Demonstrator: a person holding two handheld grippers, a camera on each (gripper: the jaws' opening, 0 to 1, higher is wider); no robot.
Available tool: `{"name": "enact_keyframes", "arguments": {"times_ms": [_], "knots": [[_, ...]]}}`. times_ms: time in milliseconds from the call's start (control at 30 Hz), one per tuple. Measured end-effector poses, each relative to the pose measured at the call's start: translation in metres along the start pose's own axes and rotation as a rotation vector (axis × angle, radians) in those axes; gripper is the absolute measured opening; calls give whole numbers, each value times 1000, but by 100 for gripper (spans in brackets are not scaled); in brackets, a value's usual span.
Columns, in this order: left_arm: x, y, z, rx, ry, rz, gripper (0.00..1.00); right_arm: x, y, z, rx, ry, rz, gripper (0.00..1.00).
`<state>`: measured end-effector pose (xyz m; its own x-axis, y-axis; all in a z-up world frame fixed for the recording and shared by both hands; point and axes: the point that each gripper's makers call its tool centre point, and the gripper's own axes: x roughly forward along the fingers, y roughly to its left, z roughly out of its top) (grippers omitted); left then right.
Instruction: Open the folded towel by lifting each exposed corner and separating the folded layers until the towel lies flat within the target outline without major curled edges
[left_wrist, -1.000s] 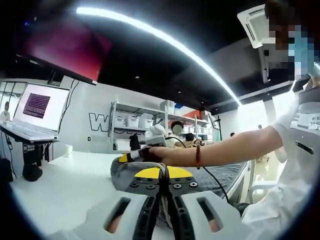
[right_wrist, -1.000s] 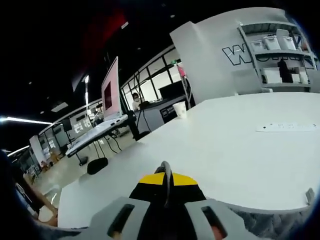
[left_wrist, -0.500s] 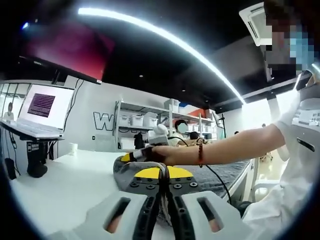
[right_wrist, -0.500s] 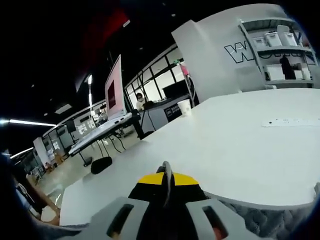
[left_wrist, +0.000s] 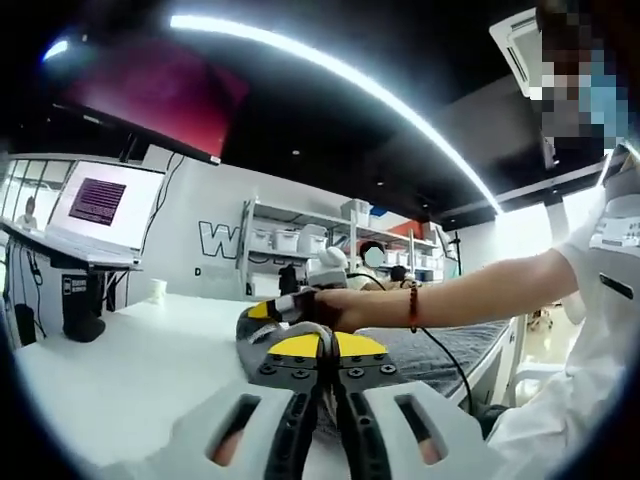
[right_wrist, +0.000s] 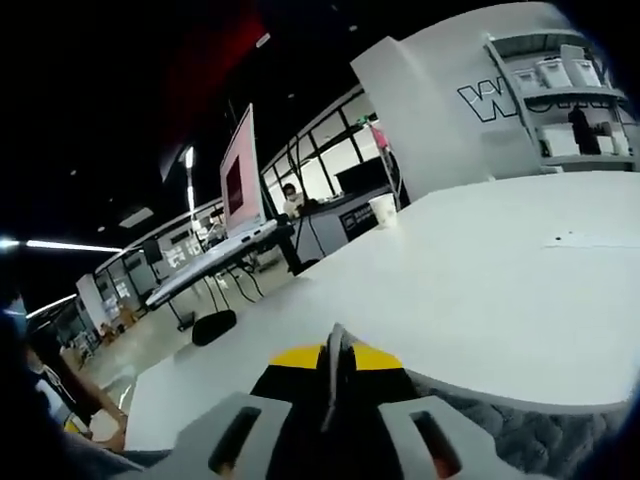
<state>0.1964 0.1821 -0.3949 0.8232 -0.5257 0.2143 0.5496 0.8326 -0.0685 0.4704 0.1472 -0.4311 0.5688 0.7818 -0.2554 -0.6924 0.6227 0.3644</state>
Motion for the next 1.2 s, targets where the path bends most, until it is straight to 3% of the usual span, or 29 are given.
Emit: {"name": "enact_keyframes", "arguments": {"times_ms": [400, 500, 767, 933, 1200], "knots": [[-2, 4, -4, -8, 1, 21, 4, -4, 9, -19, -38, 61, 18, 10], [-3, 7, -3, -28, -6, 24, 4, -8, 6, -29, -48, 94, 4, 9], [-13, 21, 1, -38, -42, 85, 6, 1, -4, -25, -7, 112, 28, 6], [-18, 26, 1, -56, -58, 100, 7, 2, 0, -28, -15, 123, 52, 1], [-20, 32, -4, -47, -38, 129, 7, 2, 10, -37, 16, 149, 106, 0]]}}
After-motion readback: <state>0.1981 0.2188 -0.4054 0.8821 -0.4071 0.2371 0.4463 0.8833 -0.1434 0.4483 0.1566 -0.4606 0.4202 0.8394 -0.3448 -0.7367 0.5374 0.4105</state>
